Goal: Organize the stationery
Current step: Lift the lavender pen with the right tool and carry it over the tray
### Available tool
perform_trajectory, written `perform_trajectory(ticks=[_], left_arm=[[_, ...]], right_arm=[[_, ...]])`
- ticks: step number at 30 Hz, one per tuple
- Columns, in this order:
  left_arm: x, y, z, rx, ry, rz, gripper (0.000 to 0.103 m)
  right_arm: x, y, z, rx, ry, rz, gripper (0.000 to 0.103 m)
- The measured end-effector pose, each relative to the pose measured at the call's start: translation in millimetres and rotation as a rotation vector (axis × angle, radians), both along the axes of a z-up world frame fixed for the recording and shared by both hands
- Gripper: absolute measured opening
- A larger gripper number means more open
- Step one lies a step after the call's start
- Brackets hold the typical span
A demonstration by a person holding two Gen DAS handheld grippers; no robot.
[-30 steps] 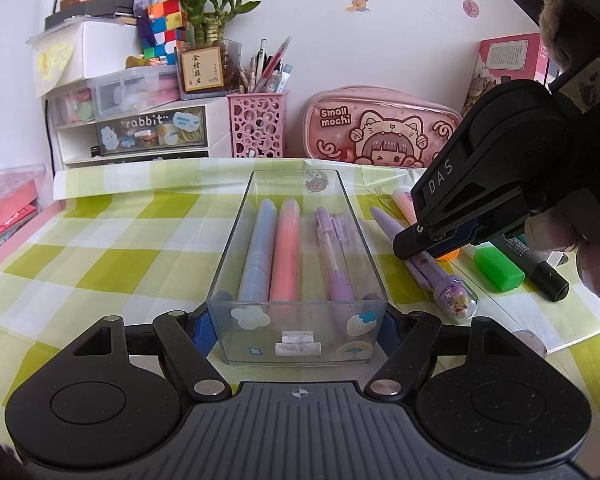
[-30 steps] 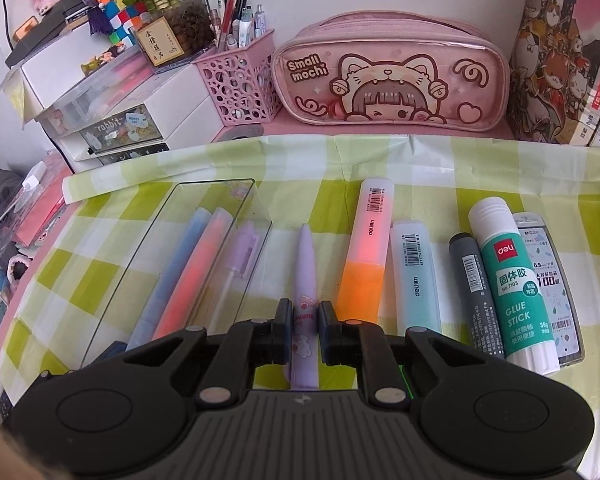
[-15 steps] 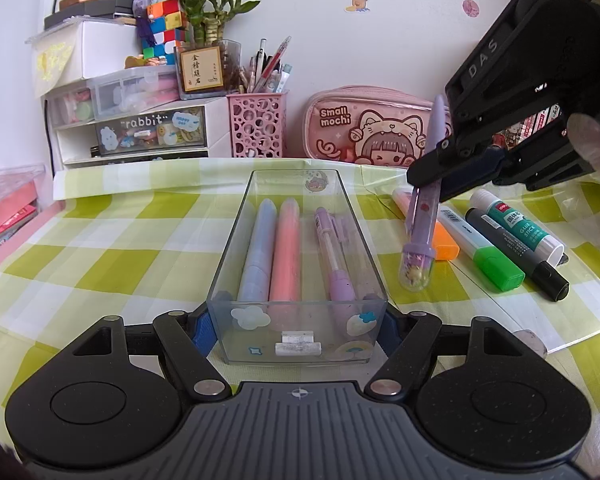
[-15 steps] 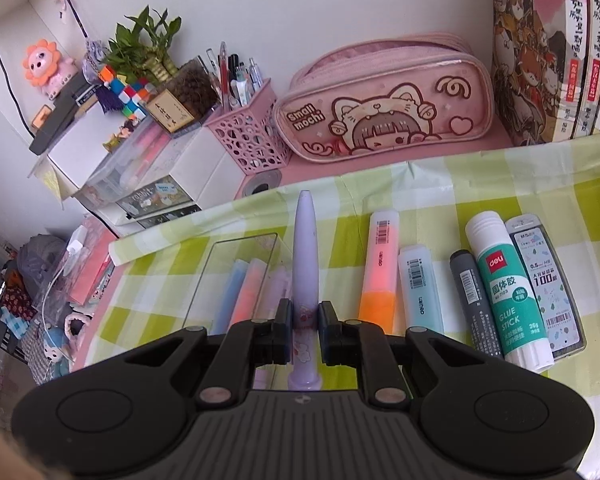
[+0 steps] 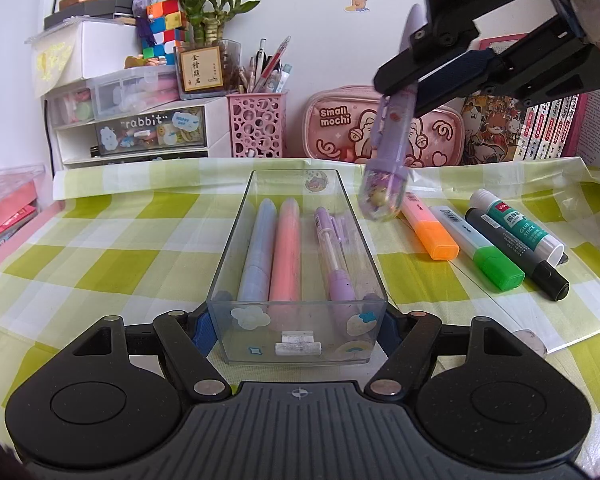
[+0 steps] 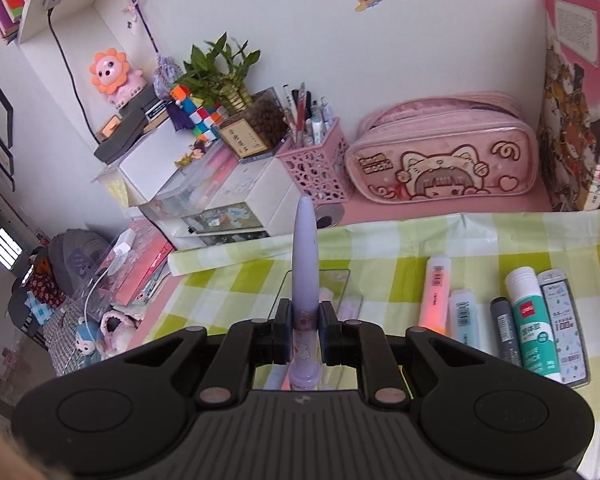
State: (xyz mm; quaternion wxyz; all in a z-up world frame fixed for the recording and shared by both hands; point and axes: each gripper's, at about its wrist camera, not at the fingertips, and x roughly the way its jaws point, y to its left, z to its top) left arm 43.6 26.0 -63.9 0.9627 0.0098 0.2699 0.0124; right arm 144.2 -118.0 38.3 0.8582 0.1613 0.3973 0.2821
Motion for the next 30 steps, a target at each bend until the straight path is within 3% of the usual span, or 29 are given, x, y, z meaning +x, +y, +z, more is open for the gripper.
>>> perform_trajectory(ticks=[5,11,21,30], left_arm=[[0.9,0.4,-0.1,-0.003,0.003,-0.001,0.073],[2.1,-0.6,-0.5,-0.007,0.006,-0.005,0.073],[2.9,-0.9,-0.5,-0.002,0.009,-0.003,0.073],[2.0,-0.2,-0.4,-0.009,0.007,-0.007,0.073]], right_arm=[[20.2,31.5,-20.4,-0.055,0.086,0.043,0.013],[40.1,43.2,-35.4,-0.112,0.135,0.019,0.013],[53.2,65.3,-38.8,-0.217,0.124,0.032,0.014],[54.5,66.8,-42.7,-0.23,0.162,0.041,0.015]])
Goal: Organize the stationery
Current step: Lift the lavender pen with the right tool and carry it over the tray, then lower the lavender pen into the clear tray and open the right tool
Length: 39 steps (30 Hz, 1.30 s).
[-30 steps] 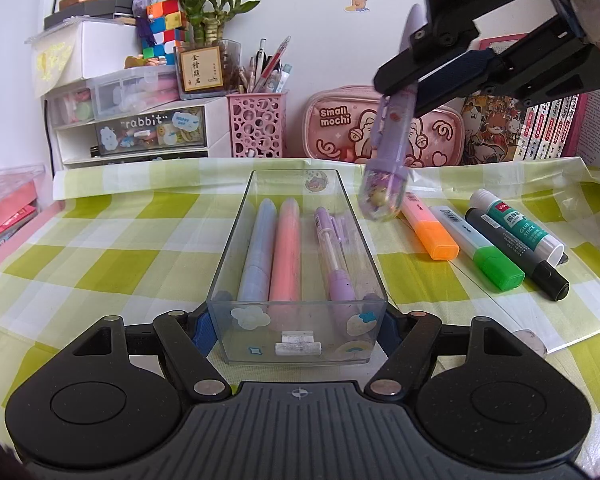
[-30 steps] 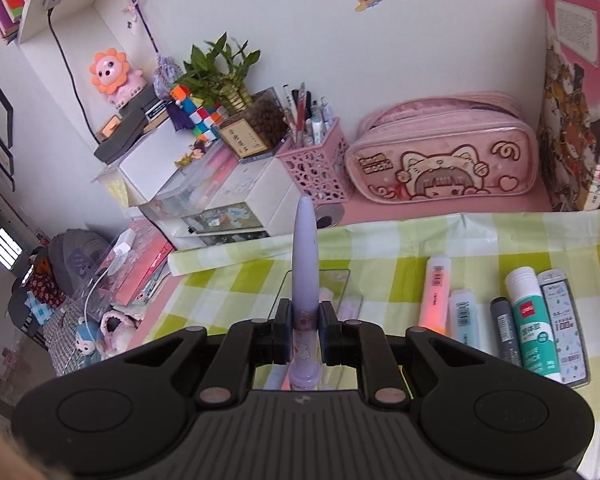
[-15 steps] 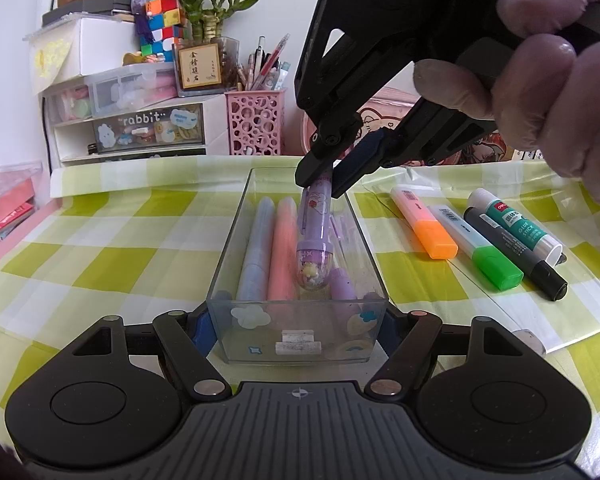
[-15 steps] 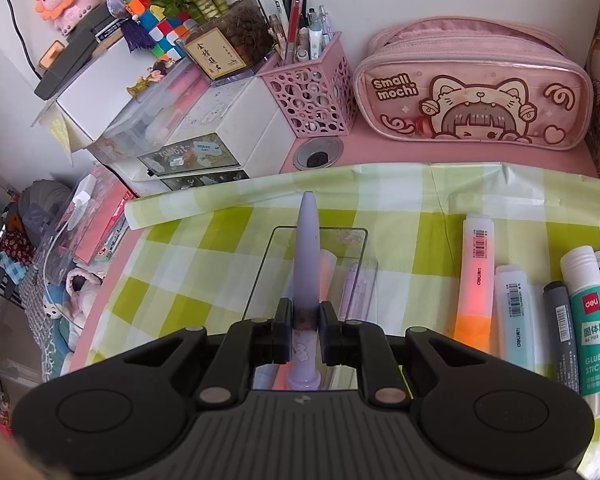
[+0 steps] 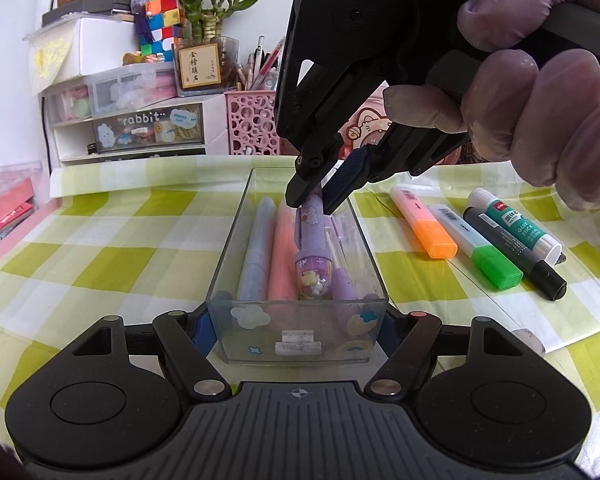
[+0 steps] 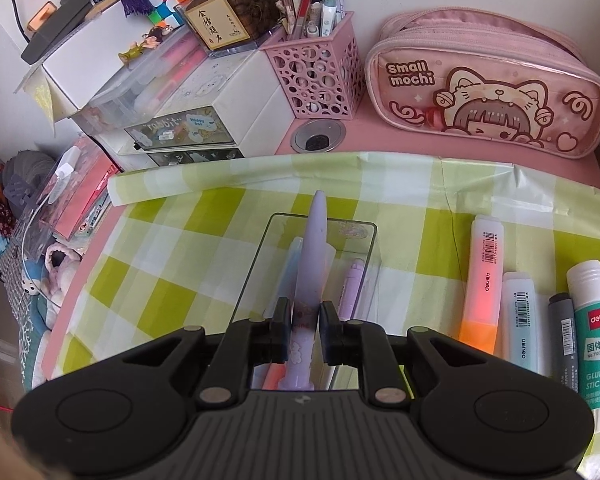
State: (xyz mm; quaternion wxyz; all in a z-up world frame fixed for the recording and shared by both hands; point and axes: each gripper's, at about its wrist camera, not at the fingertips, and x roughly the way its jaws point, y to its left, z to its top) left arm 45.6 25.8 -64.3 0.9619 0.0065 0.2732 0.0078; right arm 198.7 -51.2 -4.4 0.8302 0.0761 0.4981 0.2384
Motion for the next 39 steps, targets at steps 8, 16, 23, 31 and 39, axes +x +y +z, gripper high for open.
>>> perform_trajectory(ticks=[8,16,23,31,39], left_arm=[[0.2,-0.6,0.3,-0.001,0.0,-0.001,0.073],[0.3,-0.8,0.2,0.002,-0.001,0.002,0.073],[0.3,-0.2,0.2,0.003,-0.001,0.0,0.073],[0.3,0.1,0.3,0.003,-0.001,0.0,0.073],[0.4,-0.1,0.3,0.003,-0.001,0.0,0.073]], right_arm=[[-4.7,-4.8,-0.3,0.045,0.011,0.017,0.024],[-19.1,-22.5,14.9,0.075,-0.038,0.023,0.035],[-20.2,-45.6,25.8,0.094,-0.09,-0.029,0.04],[-3.7,-33.6,24.1,0.135,-0.107,-0.031,0.026],[22.9,2.6,4.8,0.024,-0.094,-0.039,0.011]])
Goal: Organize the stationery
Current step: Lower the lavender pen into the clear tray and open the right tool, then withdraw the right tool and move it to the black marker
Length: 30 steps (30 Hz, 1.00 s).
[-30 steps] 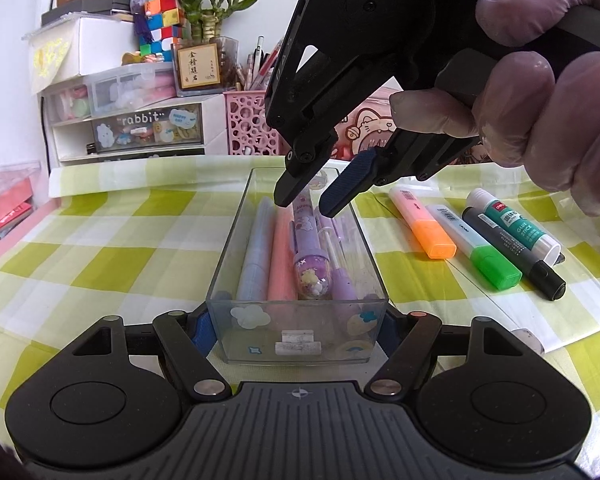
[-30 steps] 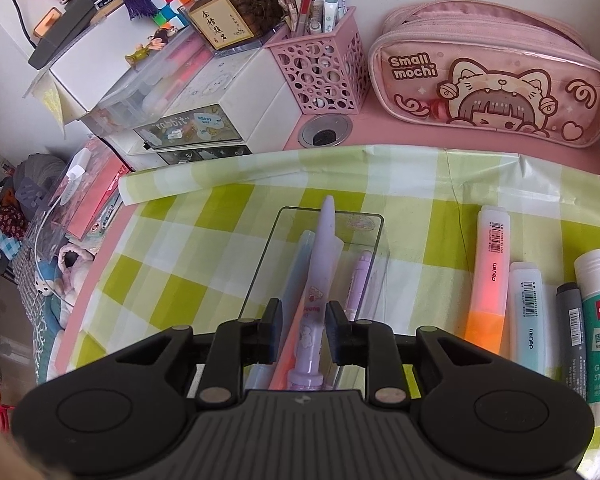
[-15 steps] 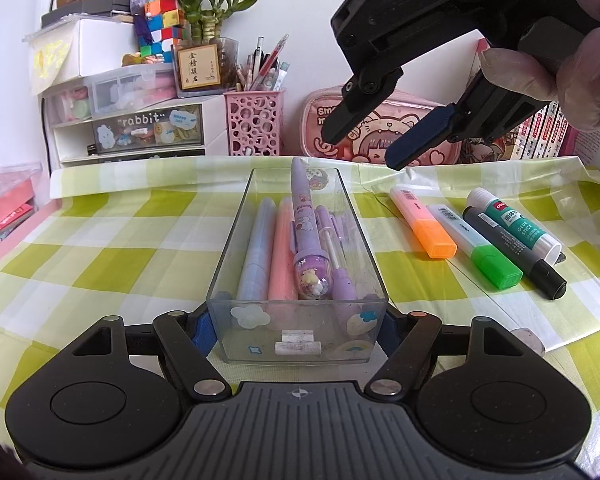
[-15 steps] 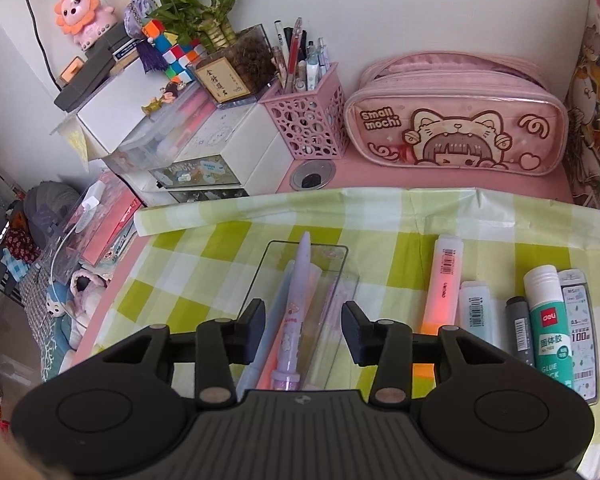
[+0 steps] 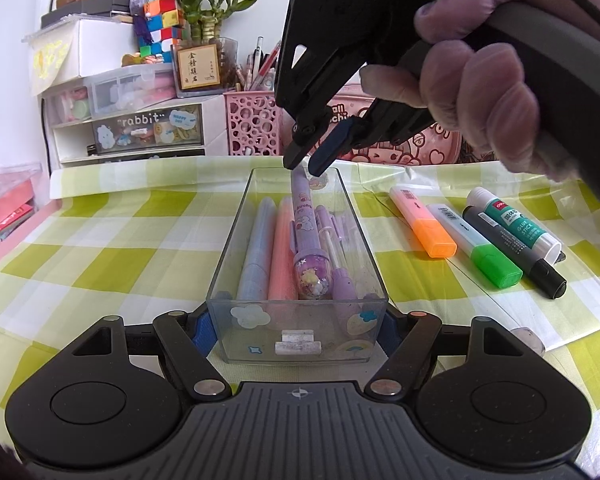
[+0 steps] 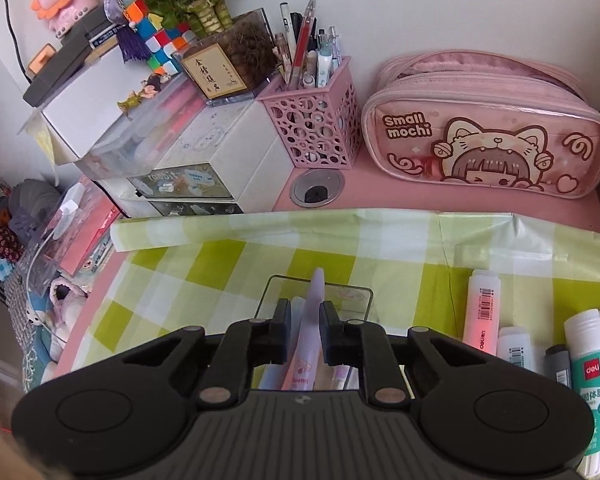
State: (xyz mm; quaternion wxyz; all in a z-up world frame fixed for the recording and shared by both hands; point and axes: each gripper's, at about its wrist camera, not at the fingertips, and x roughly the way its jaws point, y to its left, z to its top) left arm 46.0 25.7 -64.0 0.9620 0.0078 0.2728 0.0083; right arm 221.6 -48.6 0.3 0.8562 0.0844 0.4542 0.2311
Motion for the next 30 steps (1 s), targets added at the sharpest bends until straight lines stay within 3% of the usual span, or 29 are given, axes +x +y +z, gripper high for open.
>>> perform_trajectory(ticks=[3,10,16,23,26,30], left_arm=[[-0.1,-0.2,-0.1,-0.002,0.0,-0.001,0.073],[-0.2,-0.3,-0.1,-0.003,0.001,-0.002,0.073],[-0.2,-1.0,0.0,-0.001,0.001,-0.003,0.073],[-0.1,-0.3,0.3,-0.003,0.001,-0.003,0.073],[0.2,-0.2,0.5,-0.002,0.001,-0.003,0.073],[0.2,-0.2,0.5,-0.003,0.001,-0.003,0.073]], right_arm=[[-1.4,-0.2,-2.4,0.001,-0.007,0.007,0.009],[-9.1,14.2,-6.5,-0.15,0.041,0.051,0.004],[-12.3,0.5,2.5,-0.076,0.01,0.036,0.005],[-20.0,-31.0,19.0,-0.04,-0.056,0.004,0.024],[-27.0,-52.1,17.1,-0.02,-0.075,-0.015,0.034],[-39.4,-84.1,8.0,-0.019,-0.101,-0.052,0.041]])
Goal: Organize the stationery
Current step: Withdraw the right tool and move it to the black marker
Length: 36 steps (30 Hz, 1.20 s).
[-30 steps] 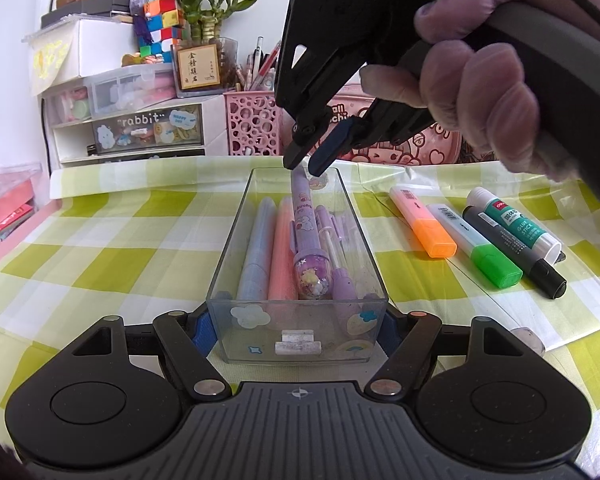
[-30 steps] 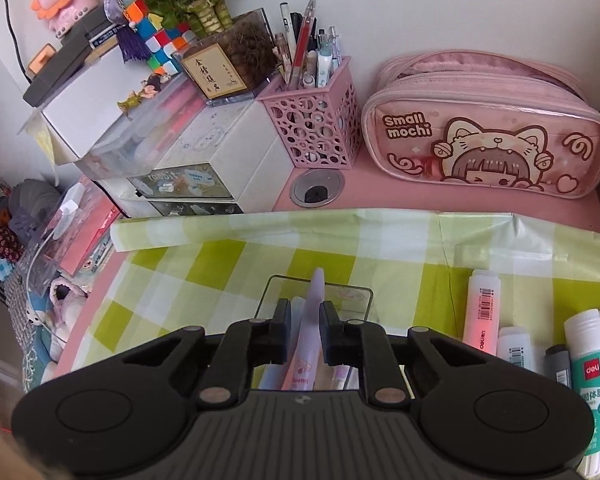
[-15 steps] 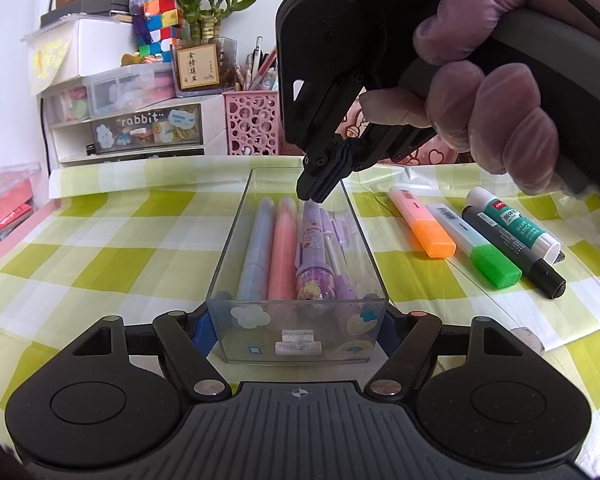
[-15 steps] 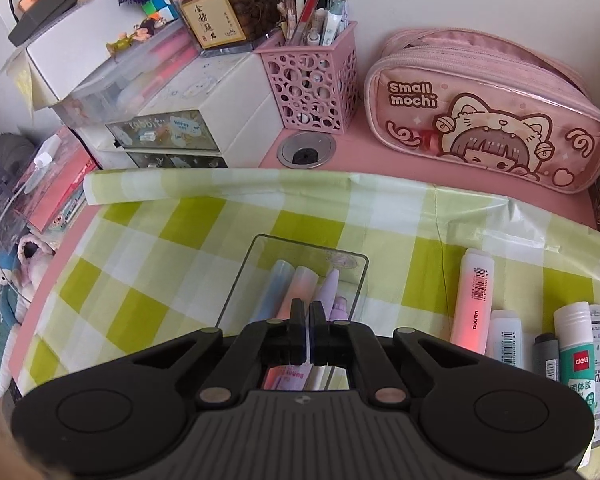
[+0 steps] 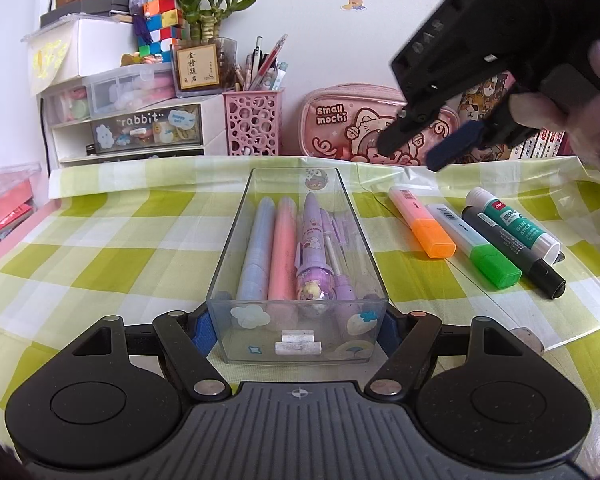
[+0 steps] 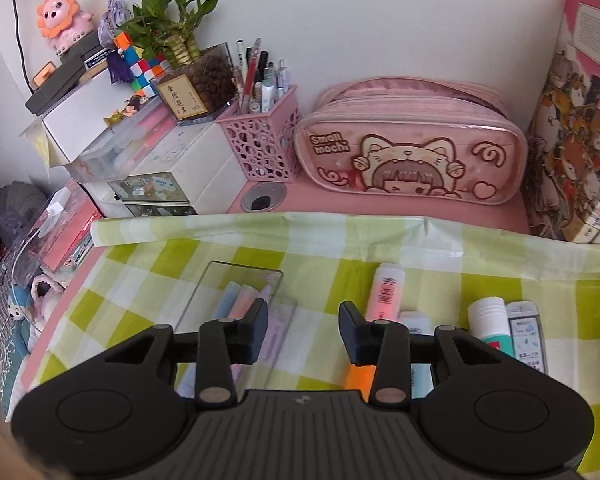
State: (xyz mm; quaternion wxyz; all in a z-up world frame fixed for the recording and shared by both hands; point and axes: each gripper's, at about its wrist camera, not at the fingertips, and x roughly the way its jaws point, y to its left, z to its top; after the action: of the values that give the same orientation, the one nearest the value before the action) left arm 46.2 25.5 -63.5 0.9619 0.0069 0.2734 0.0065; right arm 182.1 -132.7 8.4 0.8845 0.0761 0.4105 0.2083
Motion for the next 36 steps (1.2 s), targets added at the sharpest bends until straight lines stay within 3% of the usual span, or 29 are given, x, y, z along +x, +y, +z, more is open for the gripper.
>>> perform_trajectory(ticks=[8,16,27,30,35,36], left_arm=[[0.3,-0.6,0.1,0.009,0.003,-0.001,0.073],[1.0,-0.5,-0.1,0.014,0.004,-0.001,0.073],[1.0,-0.7,-0.1,0.014,0.004,0.0,0.073],[1.0,-0.7,-0.1,0.014,0.004,-0.001,0.073],[1.0,-0.9,-0.1,0.014,0.004,-0.001,0.073],[1.0,-0.9,-0.1,0.014,0.004,0.0,0.073]], right_arm=[[-27.2,-56.3,-25.3,0.003,-0.033,-0.109,0.046],[-65.9,-82.8,-42.9,0.005,-0.093,-0.191,0.05],[-93.6,-88.8,-62.8,0.066,-0.043,-0.165,0.049],[-95.3,-84.3,-67.0,0.033,-0.055,-0.173,0.043],[-96.1,-83.1,-68.2,0.02,-0.059,-0.18,0.018],[-97.3,-84.2,-68.9,0.035,-0.058,-0.183,0.018]])
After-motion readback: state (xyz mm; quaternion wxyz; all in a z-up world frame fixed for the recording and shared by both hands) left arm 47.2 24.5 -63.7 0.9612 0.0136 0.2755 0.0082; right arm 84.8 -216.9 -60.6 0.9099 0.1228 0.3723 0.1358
